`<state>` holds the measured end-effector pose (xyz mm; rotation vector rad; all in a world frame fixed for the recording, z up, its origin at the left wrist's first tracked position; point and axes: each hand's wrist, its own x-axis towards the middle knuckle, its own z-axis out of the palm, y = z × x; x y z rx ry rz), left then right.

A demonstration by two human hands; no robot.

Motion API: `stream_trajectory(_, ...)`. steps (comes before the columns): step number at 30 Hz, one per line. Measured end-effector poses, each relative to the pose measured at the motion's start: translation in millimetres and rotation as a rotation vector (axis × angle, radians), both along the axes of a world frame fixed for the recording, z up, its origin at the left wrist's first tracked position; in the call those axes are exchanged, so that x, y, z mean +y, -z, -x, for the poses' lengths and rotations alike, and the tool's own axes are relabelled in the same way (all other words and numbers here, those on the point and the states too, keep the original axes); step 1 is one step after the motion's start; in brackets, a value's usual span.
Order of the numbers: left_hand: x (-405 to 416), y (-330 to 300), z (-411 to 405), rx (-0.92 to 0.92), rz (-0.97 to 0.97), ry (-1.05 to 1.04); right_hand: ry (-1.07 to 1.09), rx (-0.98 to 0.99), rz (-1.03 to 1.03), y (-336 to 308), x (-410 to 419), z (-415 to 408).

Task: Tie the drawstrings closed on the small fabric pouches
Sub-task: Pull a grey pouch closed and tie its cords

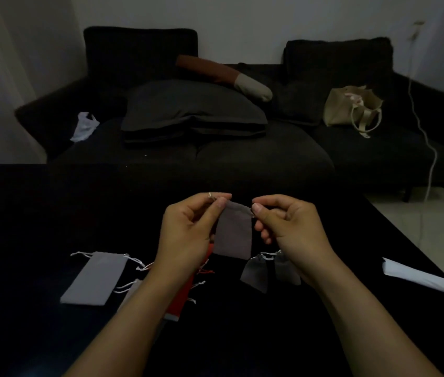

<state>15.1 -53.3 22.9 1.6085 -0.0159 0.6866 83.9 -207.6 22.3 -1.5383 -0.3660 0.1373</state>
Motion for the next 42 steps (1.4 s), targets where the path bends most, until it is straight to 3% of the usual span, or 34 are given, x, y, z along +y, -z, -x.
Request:
stream_trajectory(2,0.0,1.7,-1.8,0.055,0.17,-0.05,-0.014,0.016,-0.031,-0.2,0.7,-0.4)
stream_trajectory(5,4.4,-1.1,-3.9,0.16,0.575,-0.018,-0.04,0.035,-0.095,-2.3,-2.2,-0.7)
stream_trajectory(11,14.4,-4.4,-11.2,0.13,0.787,0.079,-0.032,0.01,-0.207,-10.0,-10.3,-8.3)
stream_trajectory(14,15.3,-2.6,-10.0,0.198,0.871,0.178,-0.184,0.036,-0.014,-9.6,-17.5,-6.2)
stream_trajectory(17,21.2,-3.9,-7.3,0.26,0.877,0.181,-0.375,0.04,0.257,-10.9,-29.7,-2.0)
stream_trajectory(19,23.7,-4.2,-7.0,0.285,0.85,0.194,-0.4,0.056,0.228,-12.5,-31.6,-0.6)
stream_trajectory(24,6.6,-9.3,-4.4,0.286,0.865,0.381,-0.449,0.404,-0.55,-21.2,-11.9,5.7)
stream_trajectory(27,-9.6,-6.8,-3.3,0.275,0.938,0.437,-0.542,0.511,-0.78,-22.8,-2.0,11.7)
stream_trajectory(30,-12.0,-6.0,-5.4,0.216,0.979,0.358,-0.437,0.499,-0.725,-22.6,2.3,11.2)
stream_trajectory(33,-6.7,-9.0,-9.4,0.16,0.849,0.268,-0.306,0.423,-0.596,-21.6,3.8,7.4)
stream_trajectory(38,-4.7,-3.4,-7.5,0.145,0.693,0.228,-0.272,0.325,-0.498,-13.4,13.1,12.9)
stream_trajectory(42,-5.3,-5.4,-6.5,0.158,0.688,0.223,-0.241,0.313,-0.514,-13.4,15.9,13.9)
